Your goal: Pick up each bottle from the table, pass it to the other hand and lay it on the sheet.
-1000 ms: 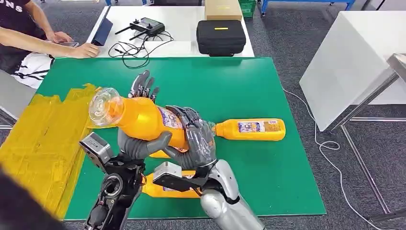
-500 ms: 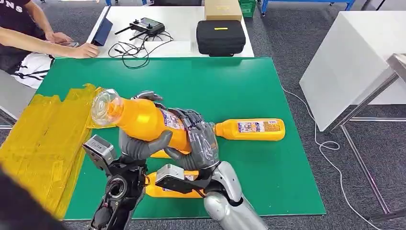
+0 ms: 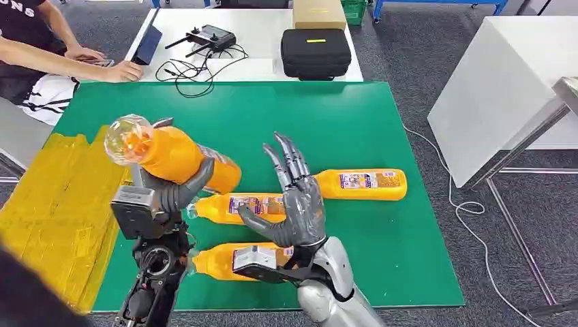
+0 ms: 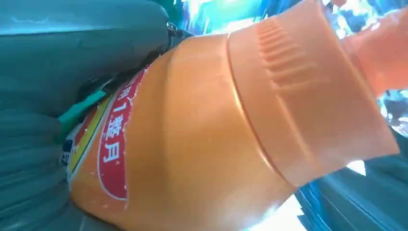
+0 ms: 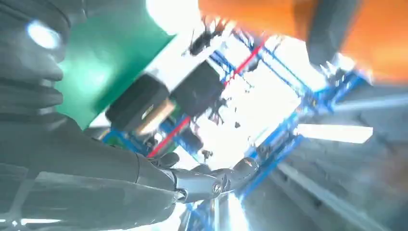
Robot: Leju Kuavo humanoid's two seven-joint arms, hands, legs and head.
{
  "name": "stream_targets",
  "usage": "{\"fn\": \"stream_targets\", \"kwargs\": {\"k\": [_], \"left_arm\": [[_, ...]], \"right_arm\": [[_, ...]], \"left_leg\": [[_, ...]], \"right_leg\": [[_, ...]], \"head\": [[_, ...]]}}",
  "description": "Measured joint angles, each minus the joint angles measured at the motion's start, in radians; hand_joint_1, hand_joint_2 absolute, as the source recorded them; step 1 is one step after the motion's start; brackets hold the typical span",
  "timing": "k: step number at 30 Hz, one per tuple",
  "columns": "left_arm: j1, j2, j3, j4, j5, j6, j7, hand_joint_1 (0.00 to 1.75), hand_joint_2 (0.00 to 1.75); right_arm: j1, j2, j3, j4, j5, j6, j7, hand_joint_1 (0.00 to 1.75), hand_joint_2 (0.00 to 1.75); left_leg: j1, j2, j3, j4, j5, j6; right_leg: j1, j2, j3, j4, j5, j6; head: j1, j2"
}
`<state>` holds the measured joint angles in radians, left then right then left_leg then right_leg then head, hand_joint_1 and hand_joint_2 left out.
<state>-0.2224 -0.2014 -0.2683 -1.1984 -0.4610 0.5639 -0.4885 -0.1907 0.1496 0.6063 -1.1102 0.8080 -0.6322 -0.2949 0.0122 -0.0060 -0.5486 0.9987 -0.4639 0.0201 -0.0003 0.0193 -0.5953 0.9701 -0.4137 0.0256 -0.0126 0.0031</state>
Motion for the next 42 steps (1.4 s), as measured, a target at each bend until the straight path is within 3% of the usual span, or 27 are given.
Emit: {"fn": "stream_targets", "kwargs": {"k": [3,6,8,13,22,25,30,34,37,42], "left_arm": [[-0.030,0.026,0.051,0.049,-0.339,0.122,0.096,1.75,1.75],[-0.064,0.041,0.167,0.097,-0.814,0.132,0.233,1.75,1.75],[-0.084,0.057,0.235,0.123,-0.992,0.133,0.277,1.75,1.75],[-0.104,0.069,0.314,0.155,-0.950,0.135,0.287,1.75,1.75],[-0.113,0.074,0.350,0.179,-0.950,0.135,0.292,1.75,1.75],[-0.119,0.087,0.351,0.191,-1.052,0.135,0.397,1.75,1.75],[-0.207,0.249,0.203,0.364,-1.102,0.135,0.725,1.75,1.75],[-0.300,0.368,0.087,0.593,-1.106,0.102,0.754,1.75,1.75],[-0.317,0.452,0.055,0.724,-1.087,-0.021,0.765,1.75,1.75],[-0.313,0.525,0.049,0.856,-1.067,-0.183,0.824,1.75,1.75]], "right_arm": [[0.018,-0.019,-0.046,-0.048,0.000,-0.035,0.007,0.00,1.75],[0.041,-0.034,-0.098,-0.090,-0.002,-0.058,0.007,0.00,1.75],[0.057,-0.040,-0.128,-0.115,-0.002,-0.064,0.007,0.00,1.75],[0.072,-0.052,-0.160,-0.145,0.002,-0.067,0.007,0.00,1.75],[0.080,-0.060,-0.178,-0.165,0.004,-0.067,0.007,0.00,1.75],[0.086,-0.060,-0.185,-0.174,0.017,-0.067,0.006,0.00,1.75],[0.105,-0.062,-0.238,-0.196,0.020,-0.067,-0.029,0.00,1.75],[0.128,-0.062,-0.286,-0.215,0.019,-0.067,-0.044,0.00,1.75],[0.146,-0.063,-0.308,-0.229,0.031,-0.067,-0.029,0.00,1.75],[0.164,-0.072,-0.334,-0.243,0.061,-0.067,0.002,0.00,1.75]], "left_leg": [[0.000,0.001,0.000,0.000,0.000,0.000],[0.000,0.001,0.000,0.000,0.000,0.000],[0.000,0.002,0.001,0.000,0.000,0.000],[0.000,0.001,0.000,0.000,0.000,0.000],[0.000,0.001,0.000,0.000,0.000,0.000],[0.000,0.001,0.000,0.000,0.000,0.000],[0.000,0.002,0.001,0.000,0.001,-0.001],[0.001,0.001,0.000,0.000,0.003,-0.003],[0.001,0.013,0.001,-0.001,0.001,-0.005],[0.001,0.012,-0.002,0.000,0.001,-0.005]], "right_leg": [[0.000,0.000,0.000,0.000,0.000,0.000],[0.000,0.000,0.000,0.000,0.000,0.000],[0.000,0.001,0.000,0.000,0.000,0.000],[0.000,0.001,0.000,0.000,0.000,0.000],[0.000,0.001,0.000,0.000,0.000,0.000],[0.000,0.001,0.000,0.000,0.000,0.000],[0.000,0.001,-0.001,0.000,0.000,0.000],[0.000,0.001,-0.001,0.003,0.000,0.000],[-0.001,0.013,-0.005,0.003,0.002,-0.004],[0.000,0.013,-0.008,0.003,0.002,-0.004]], "head": [[0.000,0.000],[0.000,0.000],[0.000,0.000],[0.000,0.000],[0.000,0.000],[0.000,0.000],[0.000,0.000],[0.001,0.000],[0.000,0.000],[0.001,0.000]]}}
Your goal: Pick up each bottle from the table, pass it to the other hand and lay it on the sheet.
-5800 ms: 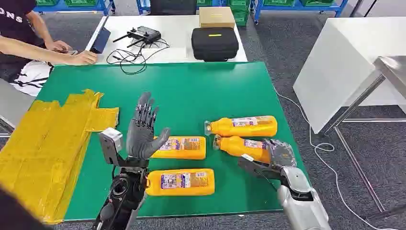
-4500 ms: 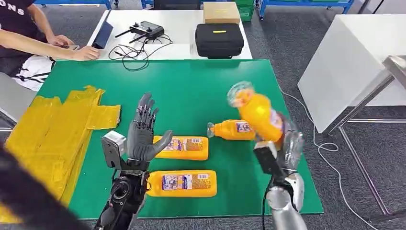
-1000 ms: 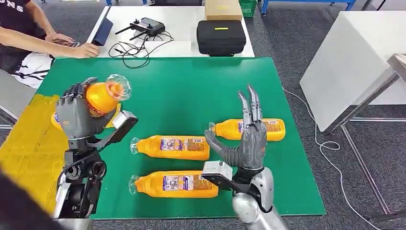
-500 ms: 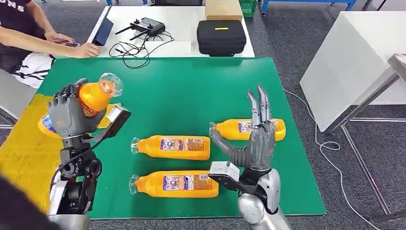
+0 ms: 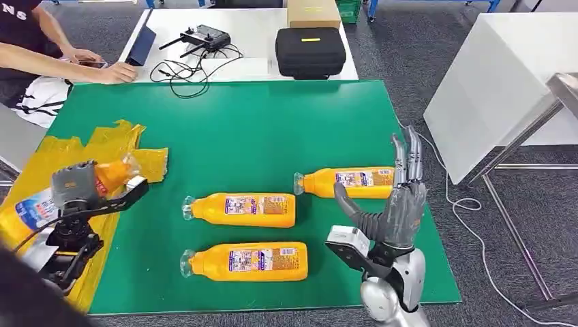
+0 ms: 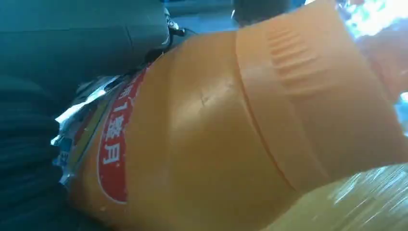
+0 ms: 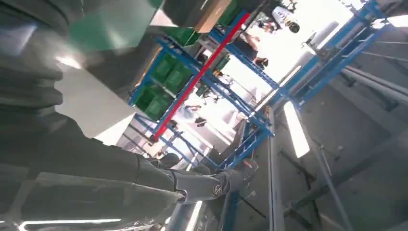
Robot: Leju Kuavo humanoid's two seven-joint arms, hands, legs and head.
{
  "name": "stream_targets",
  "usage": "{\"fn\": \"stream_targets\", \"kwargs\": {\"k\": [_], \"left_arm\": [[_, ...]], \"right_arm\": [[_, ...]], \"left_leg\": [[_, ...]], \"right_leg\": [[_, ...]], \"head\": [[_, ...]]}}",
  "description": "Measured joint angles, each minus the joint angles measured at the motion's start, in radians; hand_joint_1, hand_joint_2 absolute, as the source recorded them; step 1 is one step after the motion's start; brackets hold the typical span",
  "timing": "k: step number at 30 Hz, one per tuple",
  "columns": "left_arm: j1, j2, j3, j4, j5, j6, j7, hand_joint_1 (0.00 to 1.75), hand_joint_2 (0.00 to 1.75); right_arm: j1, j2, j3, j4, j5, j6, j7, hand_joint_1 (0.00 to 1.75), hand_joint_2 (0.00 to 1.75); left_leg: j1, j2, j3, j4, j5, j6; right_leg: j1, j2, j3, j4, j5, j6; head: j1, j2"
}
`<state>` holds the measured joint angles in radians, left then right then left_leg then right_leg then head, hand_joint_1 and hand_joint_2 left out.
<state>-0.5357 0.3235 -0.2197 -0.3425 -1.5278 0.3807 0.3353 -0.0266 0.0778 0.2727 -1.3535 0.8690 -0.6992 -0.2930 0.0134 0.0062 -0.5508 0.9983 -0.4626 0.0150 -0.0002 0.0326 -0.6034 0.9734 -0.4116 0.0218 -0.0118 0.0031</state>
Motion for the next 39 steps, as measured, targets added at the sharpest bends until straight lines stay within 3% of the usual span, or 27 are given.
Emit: {"fn": "stream_targets", "kwargs": {"k": [7,8,9,22,39], "left_arm": [[0.017,0.036,0.013,0.066,0.052,-0.060,0.058,1.75,1.75],[0.022,0.042,0.023,0.072,0.063,-0.060,0.068,0.56,1.75],[0.028,0.048,0.035,0.077,0.074,-0.058,0.073,0.00,1.75],[0.082,0.067,0.166,0.094,0.157,0.006,0.039,0.00,1.75],[0.091,-0.029,0.363,0.093,0.285,0.161,-0.190,0.00,1.75]], "right_arm": [[0.005,-0.010,-0.003,-0.015,0.026,0.000,0.028,0.00,1.75],[0.005,-0.011,-0.003,-0.016,0.027,0.000,0.030,0.00,1.75],[0.005,-0.013,-0.003,-0.016,0.030,0.000,0.033,0.00,1.75],[-0.024,-0.018,0.007,0.008,0.029,0.011,0.051,0.00,1.75],[-0.023,-0.017,0.006,0.010,0.109,0.007,0.097,0.00,1.75]], "left_leg": [[0.000,-0.004,-0.002,0.000,0.000,0.000],[0.000,-0.004,-0.002,0.000,0.000,0.000],[0.000,-0.004,-0.002,0.000,0.000,0.000],[0.000,-0.005,0.001,0.000,0.001,-0.002],[-0.002,-0.010,0.000,0.000,0.001,-0.001]], "right_leg": [[-0.001,-0.003,0.000,0.000,0.000,0.000],[-0.001,-0.003,0.000,0.000,0.000,0.000],[-0.001,-0.003,0.000,0.000,0.000,0.000],[-0.001,-0.003,0.001,0.001,0.000,0.000],[-0.001,-0.007,0.001,0.001,0.000,0.000]], "head": [[0.000,0.000],[0.000,0.000],[-0.001,0.000],[0.000,0.000],[0.000,0.000]]}}
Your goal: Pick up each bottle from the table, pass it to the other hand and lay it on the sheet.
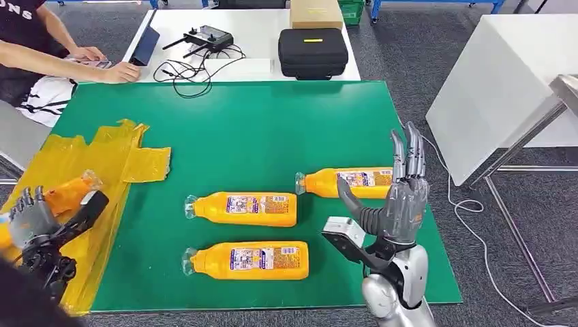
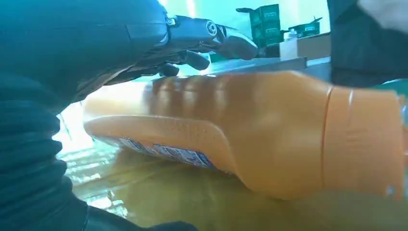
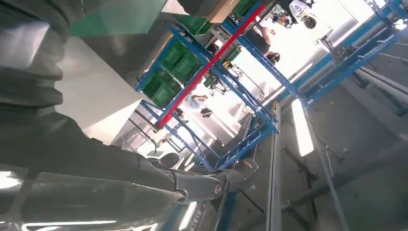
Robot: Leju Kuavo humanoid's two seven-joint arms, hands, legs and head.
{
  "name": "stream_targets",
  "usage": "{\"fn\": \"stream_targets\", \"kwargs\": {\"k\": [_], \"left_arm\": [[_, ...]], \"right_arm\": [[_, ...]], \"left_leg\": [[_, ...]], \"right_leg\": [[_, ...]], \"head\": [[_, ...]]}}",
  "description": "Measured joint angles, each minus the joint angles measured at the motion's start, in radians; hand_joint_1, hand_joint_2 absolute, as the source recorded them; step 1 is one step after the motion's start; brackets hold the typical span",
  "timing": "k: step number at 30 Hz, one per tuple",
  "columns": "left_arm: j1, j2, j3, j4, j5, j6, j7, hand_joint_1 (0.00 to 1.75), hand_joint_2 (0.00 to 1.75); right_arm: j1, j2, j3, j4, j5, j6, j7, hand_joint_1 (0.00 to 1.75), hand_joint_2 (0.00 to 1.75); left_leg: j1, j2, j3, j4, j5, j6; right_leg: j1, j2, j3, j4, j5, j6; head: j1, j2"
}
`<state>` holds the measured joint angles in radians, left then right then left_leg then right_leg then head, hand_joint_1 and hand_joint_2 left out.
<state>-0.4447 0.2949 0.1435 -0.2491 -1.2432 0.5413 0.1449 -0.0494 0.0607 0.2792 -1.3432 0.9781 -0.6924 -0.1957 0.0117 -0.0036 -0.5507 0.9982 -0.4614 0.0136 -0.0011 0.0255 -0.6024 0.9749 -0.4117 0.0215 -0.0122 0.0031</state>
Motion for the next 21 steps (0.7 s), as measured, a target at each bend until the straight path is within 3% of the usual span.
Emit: {"fn": "stream_targets", "kwargs": {"k": [5,14,21], "left_arm": [[-0.001,-0.040,0.073,-0.005,0.127,0.019,-0.169,0.00,1.75],[-0.006,-0.103,0.286,-0.039,0.385,-0.113,-0.498,0.00,1.75],[-0.004,-0.165,0.340,-0.061,0.438,-0.180,-0.650,0.00,1.75]], "right_arm": [[0.003,0.001,-0.001,0.000,0.029,0.001,0.017,0.00,1.75],[-0.001,-0.002,-0.028,0.013,0.147,-0.003,0.065,0.00,1.75],[-0.017,-0.009,-0.072,0.024,0.223,-0.004,0.106,0.00,1.75]], "left_leg": [[0.000,0.000,0.000,0.000,0.000,0.000],[0.000,-0.002,0.001,0.000,0.001,0.001],[-0.001,-0.008,0.001,0.000,0.004,0.002]], "right_leg": [[0.000,0.000,0.000,0.000,0.000,0.000],[0.000,-0.005,0.002,0.000,0.000,0.000],[0.000,-0.012,0.004,0.000,0.000,0.000]], "head": [[0.000,0.000],[-0.001,0.000],[0.000,0.000]]}}
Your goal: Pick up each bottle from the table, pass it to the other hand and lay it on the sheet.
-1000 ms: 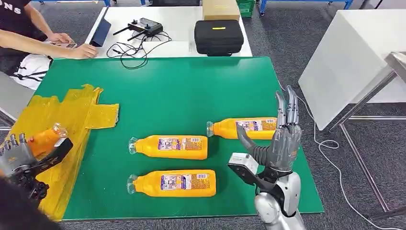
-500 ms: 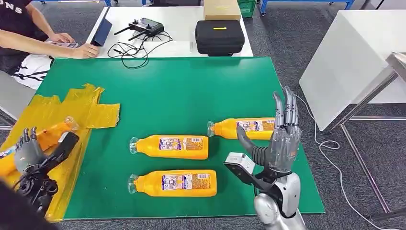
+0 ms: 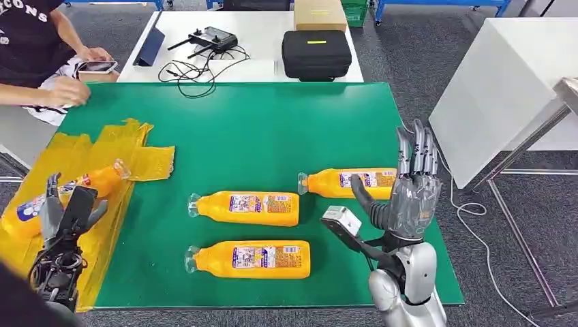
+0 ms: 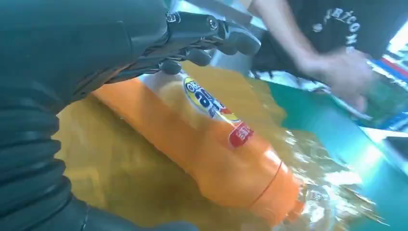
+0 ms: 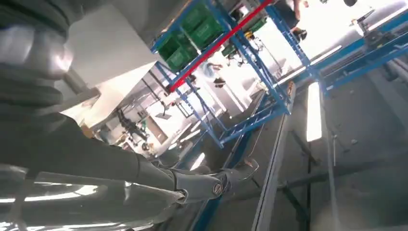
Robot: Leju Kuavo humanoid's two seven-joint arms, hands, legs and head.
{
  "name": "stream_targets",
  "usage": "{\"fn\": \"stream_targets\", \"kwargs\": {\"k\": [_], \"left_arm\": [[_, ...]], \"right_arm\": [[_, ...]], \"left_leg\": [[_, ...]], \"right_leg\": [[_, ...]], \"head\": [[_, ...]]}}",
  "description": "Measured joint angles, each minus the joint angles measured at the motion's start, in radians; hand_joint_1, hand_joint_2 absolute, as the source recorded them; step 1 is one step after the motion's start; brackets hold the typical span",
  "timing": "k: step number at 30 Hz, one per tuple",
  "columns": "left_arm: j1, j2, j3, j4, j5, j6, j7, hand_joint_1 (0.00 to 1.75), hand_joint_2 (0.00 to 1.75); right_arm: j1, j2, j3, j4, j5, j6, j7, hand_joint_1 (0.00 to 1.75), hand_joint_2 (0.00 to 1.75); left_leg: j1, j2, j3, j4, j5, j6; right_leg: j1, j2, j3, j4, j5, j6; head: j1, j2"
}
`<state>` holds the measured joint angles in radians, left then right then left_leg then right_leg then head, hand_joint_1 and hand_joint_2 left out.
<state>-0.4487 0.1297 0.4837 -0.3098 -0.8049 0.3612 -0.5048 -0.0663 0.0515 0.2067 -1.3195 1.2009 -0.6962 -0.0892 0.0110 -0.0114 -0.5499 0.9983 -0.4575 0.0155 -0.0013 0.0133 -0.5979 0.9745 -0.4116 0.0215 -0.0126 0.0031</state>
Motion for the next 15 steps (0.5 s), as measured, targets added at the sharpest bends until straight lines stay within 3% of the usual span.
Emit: {"fn": "stream_targets", "kwargs": {"k": [5,9,15], "left_arm": [[0.004,-0.039,0.015,-0.013,0.048,-0.041,-0.068,0.00,1.75],[0.014,-0.076,0.018,-0.043,0.119,-0.077,-0.150,0.00,1.75],[0.020,-0.133,0.002,-0.107,0.178,-0.072,-0.188,0.00,1.75]], "right_arm": [[-0.011,-0.008,-0.018,0.003,0.038,0.004,0.026,0.00,1.75],[-0.047,-0.038,-0.049,0.030,0.141,0.105,0.108,0.00,1.75],[-0.145,-0.108,-0.108,0.142,0.169,0.203,0.114,0.00,1.75]], "left_leg": [[0.000,0.002,0.000,0.000,0.000,0.000],[0.000,0.002,-0.001,0.000,0.000,0.000],[0.000,0.001,-0.002,0.001,0.000,0.000]], "right_leg": [[0.000,0.000,0.000,0.000,0.000,0.000],[0.000,0.000,-0.002,0.000,0.000,0.000],[0.000,0.000,-0.001,0.000,0.001,0.001]], "head": [[0.000,0.000],[0.000,0.000],[0.000,0.000]]}}
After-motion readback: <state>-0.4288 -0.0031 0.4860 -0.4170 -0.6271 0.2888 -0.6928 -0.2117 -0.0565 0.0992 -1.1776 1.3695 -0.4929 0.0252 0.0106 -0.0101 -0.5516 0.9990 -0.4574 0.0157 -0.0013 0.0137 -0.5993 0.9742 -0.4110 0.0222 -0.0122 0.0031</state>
